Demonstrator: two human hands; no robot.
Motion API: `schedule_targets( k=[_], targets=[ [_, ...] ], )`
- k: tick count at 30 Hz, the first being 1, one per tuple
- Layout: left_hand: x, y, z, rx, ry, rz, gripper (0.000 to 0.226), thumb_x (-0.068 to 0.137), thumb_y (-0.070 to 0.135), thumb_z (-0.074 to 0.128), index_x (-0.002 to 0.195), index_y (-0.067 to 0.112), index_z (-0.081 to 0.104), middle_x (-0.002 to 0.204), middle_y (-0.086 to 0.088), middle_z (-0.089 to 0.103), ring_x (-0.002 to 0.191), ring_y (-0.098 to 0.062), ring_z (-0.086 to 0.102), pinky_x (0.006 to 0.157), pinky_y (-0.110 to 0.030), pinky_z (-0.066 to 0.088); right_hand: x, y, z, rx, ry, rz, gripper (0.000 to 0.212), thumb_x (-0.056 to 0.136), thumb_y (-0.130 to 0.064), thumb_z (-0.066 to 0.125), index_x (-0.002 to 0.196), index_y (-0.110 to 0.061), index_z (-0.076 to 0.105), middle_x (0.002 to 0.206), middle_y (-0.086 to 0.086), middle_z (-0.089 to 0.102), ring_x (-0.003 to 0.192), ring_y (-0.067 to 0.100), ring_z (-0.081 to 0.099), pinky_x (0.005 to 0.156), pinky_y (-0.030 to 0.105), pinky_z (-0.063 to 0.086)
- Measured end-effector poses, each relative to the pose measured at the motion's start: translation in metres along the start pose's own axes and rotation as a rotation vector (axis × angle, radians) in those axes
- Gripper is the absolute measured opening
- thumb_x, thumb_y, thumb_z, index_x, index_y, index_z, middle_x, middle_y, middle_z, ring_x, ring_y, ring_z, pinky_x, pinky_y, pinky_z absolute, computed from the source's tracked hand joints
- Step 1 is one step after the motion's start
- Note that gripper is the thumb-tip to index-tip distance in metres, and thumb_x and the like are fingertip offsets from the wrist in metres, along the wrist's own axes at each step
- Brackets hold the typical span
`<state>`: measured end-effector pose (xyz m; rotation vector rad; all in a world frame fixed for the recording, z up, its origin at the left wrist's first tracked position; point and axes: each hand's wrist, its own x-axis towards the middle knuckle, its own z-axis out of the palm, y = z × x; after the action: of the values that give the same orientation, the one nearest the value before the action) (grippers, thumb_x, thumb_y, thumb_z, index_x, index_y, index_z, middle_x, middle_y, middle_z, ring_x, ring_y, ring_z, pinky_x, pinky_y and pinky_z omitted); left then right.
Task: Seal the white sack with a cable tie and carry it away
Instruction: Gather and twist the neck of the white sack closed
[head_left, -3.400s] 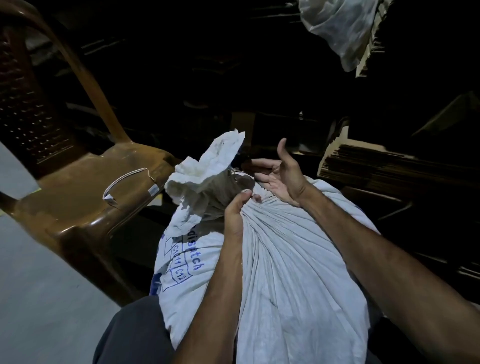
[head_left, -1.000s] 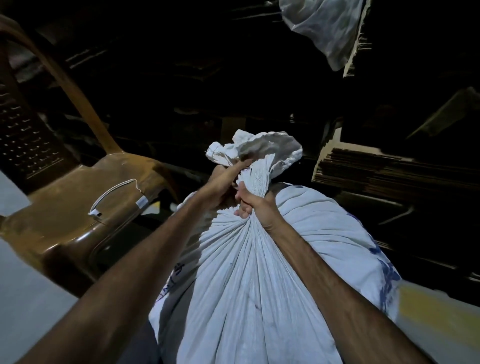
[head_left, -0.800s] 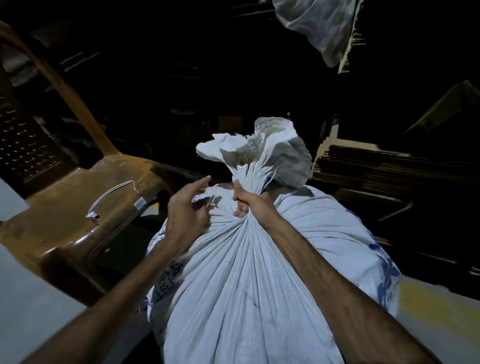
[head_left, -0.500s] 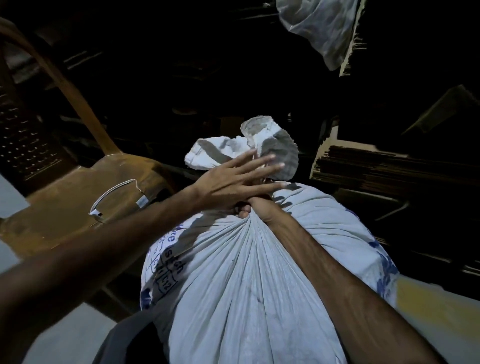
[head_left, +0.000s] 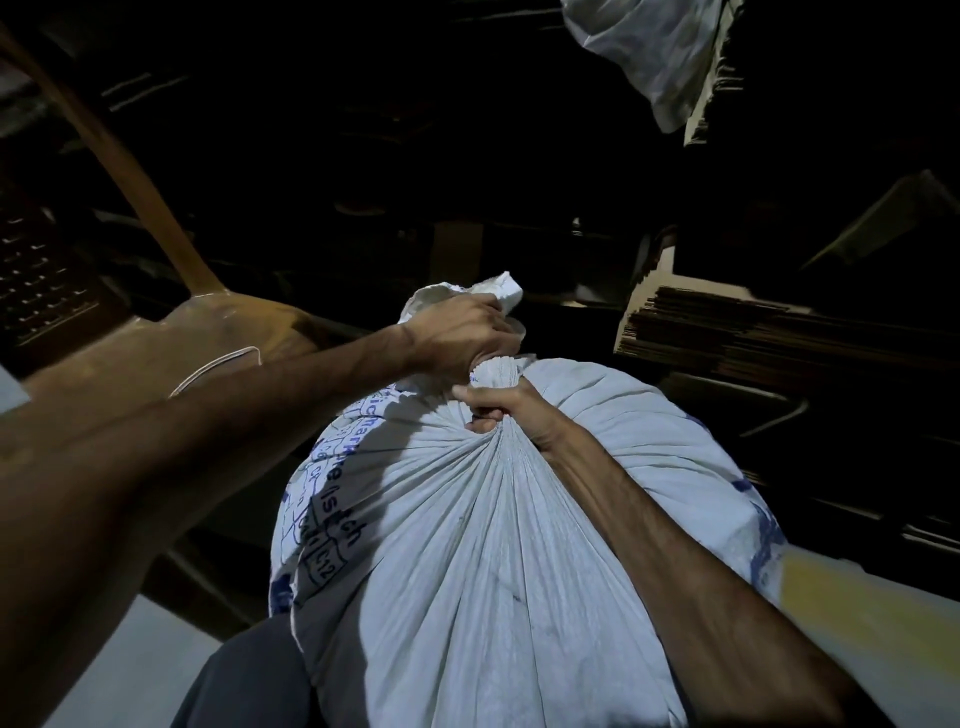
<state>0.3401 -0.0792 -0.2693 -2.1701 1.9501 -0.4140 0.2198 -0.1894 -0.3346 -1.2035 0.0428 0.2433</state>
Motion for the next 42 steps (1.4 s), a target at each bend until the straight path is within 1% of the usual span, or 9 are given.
schedule_targets(
  k=[8, 11, 14, 16, 21, 24, 27, 32, 42],
  targets=[
    [0.002, 0.004, 0.026, -0.082, 0.191, -0.21, 0.038, 0.094, 0.042, 0.049, 0.109, 0.016, 0.073, 0.092, 0.0, 0.073, 0.084, -0.022, 0.067, 0.083, -0.04, 0.046, -0.025, -0.008, -0.006, 0.2, -0.175, 0.052, 0.04, 0.088, -0.036, 0.077, 0.105, -0.002, 0.064, 0.092, 0.01, 0.08, 0.098, 0.028, 0.079, 0.1, 0.043, 0.061],
    [0.007, -0.002, 0.022, -0.076, 0.161, -0.187, 0.042, 0.093, 0.048, 0.049, 0.108, 0.018, 0.075, 0.093, -0.002, 0.07, 0.086, -0.025, 0.066, 0.079, -0.043, 0.049, -0.029, -0.011, -0.008, 0.002, -0.163, 0.048, 0.087, 0.076, -0.058, 0.086, 0.13, 0.007, 0.064, 0.12, 0.017, 0.079, 0.119, 0.028, 0.075, 0.106, 0.041, 0.058],
    [0.013, -0.006, 0.026, -0.037, 0.179, -0.186, 0.041, 0.091, 0.053, 0.052, 0.105, 0.022, 0.075, 0.096, -0.004, 0.062, 0.091, -0.025, 0.059, 0.08, -0.046, 0.049, -0.032, -0.011, -0.005, -0.243, -0.042, -0.044, 0.083, 0.061, -0.072, 0.089, 0.12, -0.017, 0.069, 0.115, 0.008, 0.076, 0.109, 0.025, 0.072, 0.087, 0.031, 0.059],
    [0.016, -0.005, 0.034, -0.026, 0.199, -0.201, 0.044, 0.091, 0.057, 0.051, 0.108, 0.023, 0.074, 0.104, -0.005, 0.062, 0.098, -0.026, 0.058, 0.081, -0.045, 0.047, -0.037, -0.01, -0.003, -0.303, 0.046, -0.056, 0.06, 0.07, -0.054, 0.089, 0.114, -0.026, 0.06, 0.106, 0.005, 0.074, 0.096, 0.027, 0.07, 0.078, 0.029, 0.059],
    [0.013, -0.006, 0.054, -0.067, 0.16, -0.276, 0.046, 0.088, 0.055, 0.051, 0.111, 0.022, 0.073, 0.118, -0.008, 0.063, 0.106, -0.027, 0.062, 0.08, -0.044, 0.045, -0.038, -0.003, 0.001, -0.399, 0.108, -0.045, 0.047, 0.085, -0.024, 0.089, 0.12, -0.013, 0.059, 0.102, 0.002, 0.073, 0.081, 0.006, 0.076, 0.069, 0.014, 0.058],
    [0.006, -0.009, 0.058, -0.087, 0.131, -0.327, 0.043, 0.086, 0.053, 0.054, 0.108, 0.022, 0.074, 0.116, -0.008, 0.063, 0.104, -0.027, 0.063, 0.082, -0.046, 0.046, -0.026, 0.013, 0.006, -0.483, 0.273, -0.056, 0.06, 0.071, -0.026, 0.097, 0.119, -0.021, 0.063, 0.106, -0.006, 0.074, 0.096, 0.012, 0.073, 0.088, 0.03, 0.06],
    [0.002, -0.012, 0.056, -0.07, 0.113, -0.344, 0.036, 0.085, 0.05, 0.063, 0.107, 0.023, 0.075, 0.123, -0.009, 0.063, 0.115, -0.028, 0.062, 0.091, -0.046, 0.045, -0.015, 0.022, 0.007, -0.566, 0.388, -0.024, 0.026, 0.065, -0.025, 0.077, 0.075, -0.022, 0.053, 0.068, -0.008, 0.057, 0.066, 0.019, 0.058, 0.067, 0.035, 0.049],
    [-0.01, -0.024, 0.045, -0.026, 0.134, -0.294, 0.047, 0.086, 0.048, 0.069, 0.123, 0.018, 0.071, 0.146, -0.014, 0.06, 0.14, -0.032, 0.054, 0.116, -0.052, 0.039, -0.011, 0.024, 0.011, -0.57, 0.433, -0.045, 0.026, 0.063, -0.029, 0.066, 0.086, -0.021, 0.057, 0.07, -0.009, 0.06, 0.069, 0.022, 0.062, 0.067, 0.035, 0.051],
    [-0.011, -0.023, 0.008, 0.104, -0.15, -0.341, 0.023, 0.074, 0.044, 0.059, 0.08, 0.022, 0.056, 0.065, 0.002, 0.059, 0.061, -0.03, 0.059, 0.057, -0.032, 0.042, -0.011, 0.016, 0.02, -0.578, 0.497, 0.02, 0.027, 0.062, -0.03, 0.066, 0.088, -0.023, 0.061, 0.076, -0.007, 0.062, 0.082, 0.029, 0.065, 0.073, 0.036, 0.05]
  ],
)
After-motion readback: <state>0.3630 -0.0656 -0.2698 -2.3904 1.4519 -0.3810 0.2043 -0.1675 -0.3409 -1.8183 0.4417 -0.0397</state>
